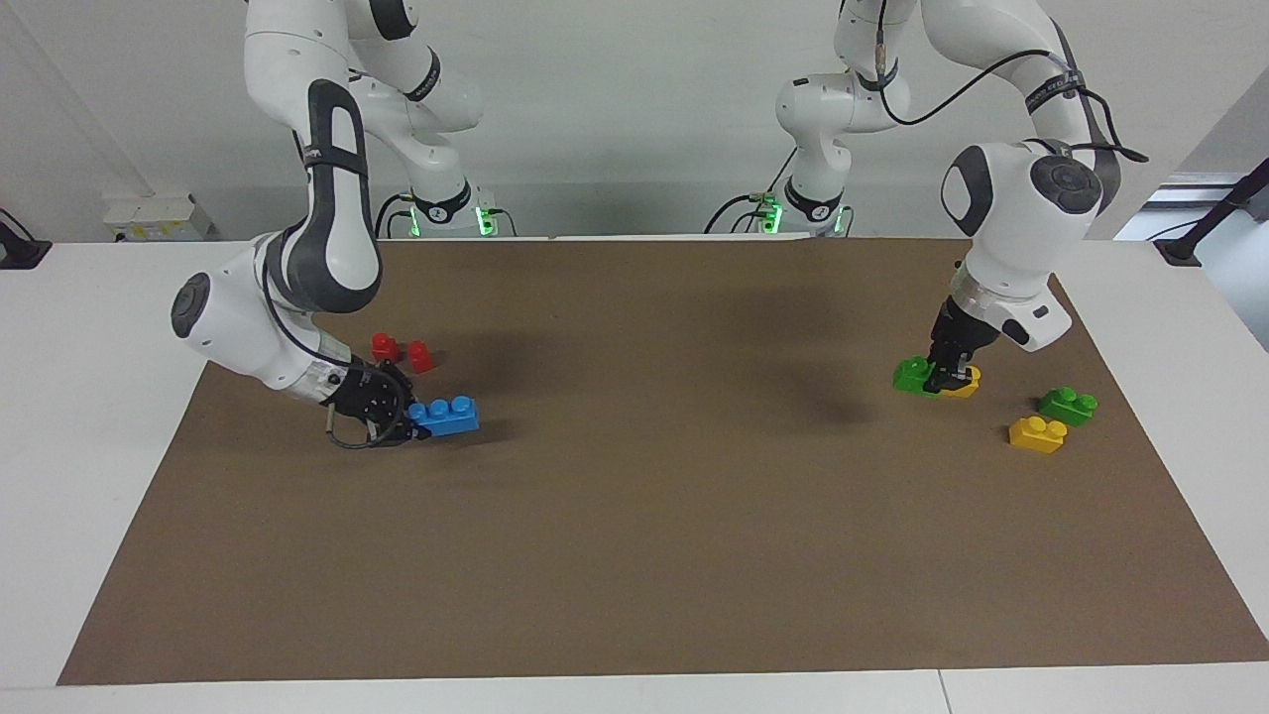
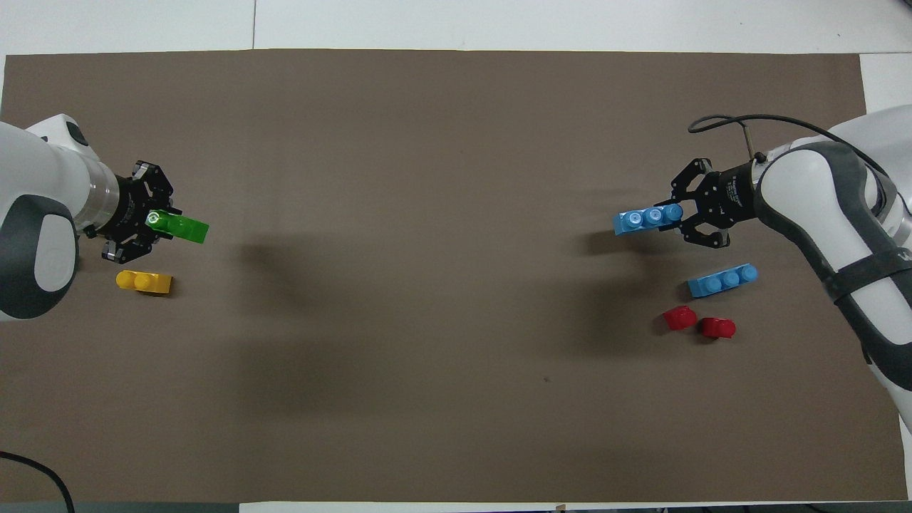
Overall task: Remove green block with left arm and hold with right
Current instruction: 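Set the green brick down while the right gripper sets the blue brick down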
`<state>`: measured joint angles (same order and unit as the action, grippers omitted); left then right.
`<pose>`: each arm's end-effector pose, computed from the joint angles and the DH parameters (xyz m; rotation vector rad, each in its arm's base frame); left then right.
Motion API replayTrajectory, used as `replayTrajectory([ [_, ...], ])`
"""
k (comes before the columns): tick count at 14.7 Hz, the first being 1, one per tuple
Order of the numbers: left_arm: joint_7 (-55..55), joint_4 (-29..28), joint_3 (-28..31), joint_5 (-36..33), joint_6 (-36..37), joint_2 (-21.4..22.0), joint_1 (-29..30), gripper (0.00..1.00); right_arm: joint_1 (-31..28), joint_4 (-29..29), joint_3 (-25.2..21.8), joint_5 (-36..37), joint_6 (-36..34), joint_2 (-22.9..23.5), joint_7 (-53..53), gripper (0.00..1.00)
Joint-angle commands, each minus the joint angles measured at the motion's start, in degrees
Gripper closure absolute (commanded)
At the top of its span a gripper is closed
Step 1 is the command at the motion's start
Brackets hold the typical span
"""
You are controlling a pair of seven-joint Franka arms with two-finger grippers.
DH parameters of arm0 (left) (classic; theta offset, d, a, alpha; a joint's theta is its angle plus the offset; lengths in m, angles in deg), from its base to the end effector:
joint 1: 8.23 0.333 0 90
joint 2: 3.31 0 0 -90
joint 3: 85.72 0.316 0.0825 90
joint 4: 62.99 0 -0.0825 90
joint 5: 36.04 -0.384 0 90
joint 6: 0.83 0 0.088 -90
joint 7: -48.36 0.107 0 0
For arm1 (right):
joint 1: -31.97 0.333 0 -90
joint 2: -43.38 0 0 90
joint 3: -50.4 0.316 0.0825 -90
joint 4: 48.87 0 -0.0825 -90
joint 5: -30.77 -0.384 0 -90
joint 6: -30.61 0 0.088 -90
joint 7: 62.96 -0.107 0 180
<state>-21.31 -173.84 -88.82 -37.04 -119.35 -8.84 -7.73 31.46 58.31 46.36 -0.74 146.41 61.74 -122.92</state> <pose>0.5846 -0.0249 0.4393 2.6134 1.7176 0.0569 0.6124 -0.0160 0.3372 -2.1140 1.7989 0.4988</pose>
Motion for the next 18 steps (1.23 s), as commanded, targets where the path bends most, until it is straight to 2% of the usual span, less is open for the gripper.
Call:
replayTrajectory([
  [1,8.4,-0.8,-0.6,-0.3,-3.7,-2.2,3.0,1.0,-1.7,1.9,0.8,1.3,1.9,0.0,2.8,1.0],
  [4,15.1,-0.8,-0.6,-0.3,-7.3,-4.6,5.3,1.0,-3.0,3.6,0.8,1.3,4.3,0.4,3.6,1.0],
  [9,17.7,-0.2,-0.6,-0.8,-13.2,-11.2,5.1,1.0,-4.3,4.4,0.8,1.3,5.1,1.7,6.4,1.0],
  [18,20.6,0.5,-0.4,-2.0,-13.6,-13.8,4.7,1.0,-4.5,6.2,0.8,1.1,7.2,1.7,7.1,1.0],
])
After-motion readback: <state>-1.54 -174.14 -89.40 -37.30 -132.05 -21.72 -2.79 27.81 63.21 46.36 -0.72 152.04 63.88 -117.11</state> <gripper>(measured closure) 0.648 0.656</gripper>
